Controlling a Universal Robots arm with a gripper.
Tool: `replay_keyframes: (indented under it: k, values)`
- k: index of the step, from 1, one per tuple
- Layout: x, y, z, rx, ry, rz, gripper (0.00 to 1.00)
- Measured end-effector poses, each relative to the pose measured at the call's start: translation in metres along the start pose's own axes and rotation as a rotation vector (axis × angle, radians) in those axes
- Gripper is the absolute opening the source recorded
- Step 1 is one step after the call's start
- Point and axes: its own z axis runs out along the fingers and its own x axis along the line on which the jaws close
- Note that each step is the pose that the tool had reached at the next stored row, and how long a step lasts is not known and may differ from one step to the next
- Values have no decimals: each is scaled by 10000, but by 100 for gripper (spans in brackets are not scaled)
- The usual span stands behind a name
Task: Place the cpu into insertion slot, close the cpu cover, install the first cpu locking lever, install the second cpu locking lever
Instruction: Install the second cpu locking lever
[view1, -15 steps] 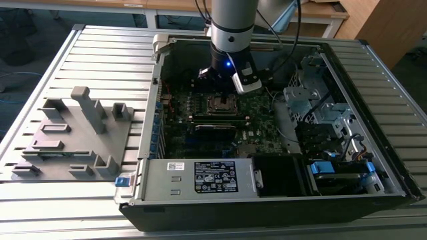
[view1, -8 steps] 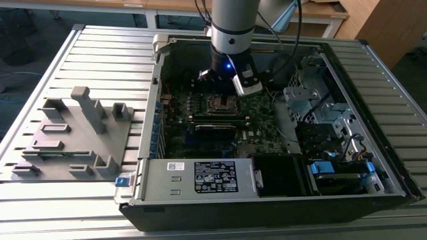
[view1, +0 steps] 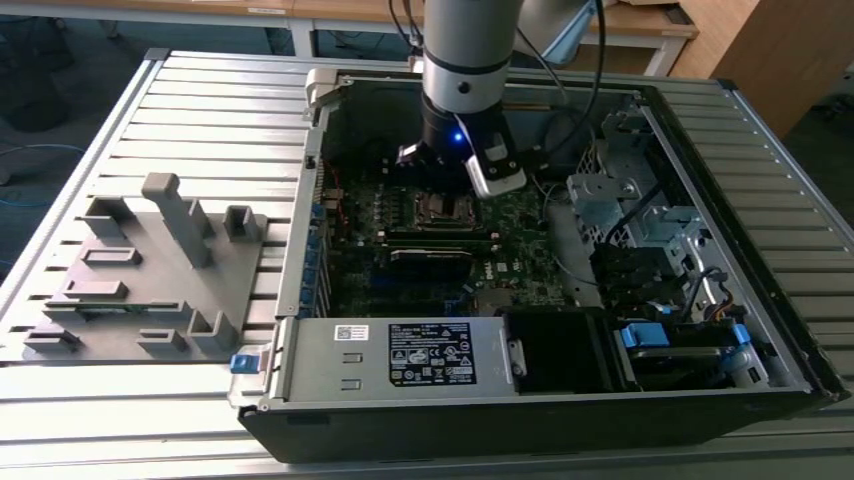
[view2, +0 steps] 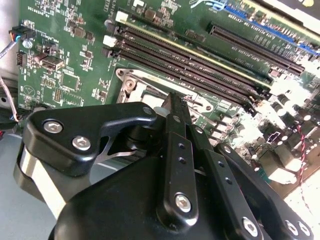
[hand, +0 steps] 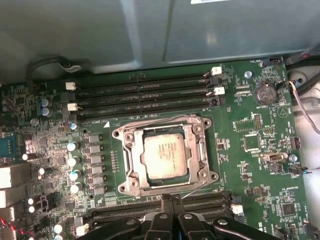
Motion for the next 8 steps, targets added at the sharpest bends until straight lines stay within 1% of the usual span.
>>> replay_keyframes:
  k: [4, 8]
  values:
    - [-1, -19, 19, 3, 6, -117, 10]
    - [-1, -24, 38, -8, 29, -468, 10]
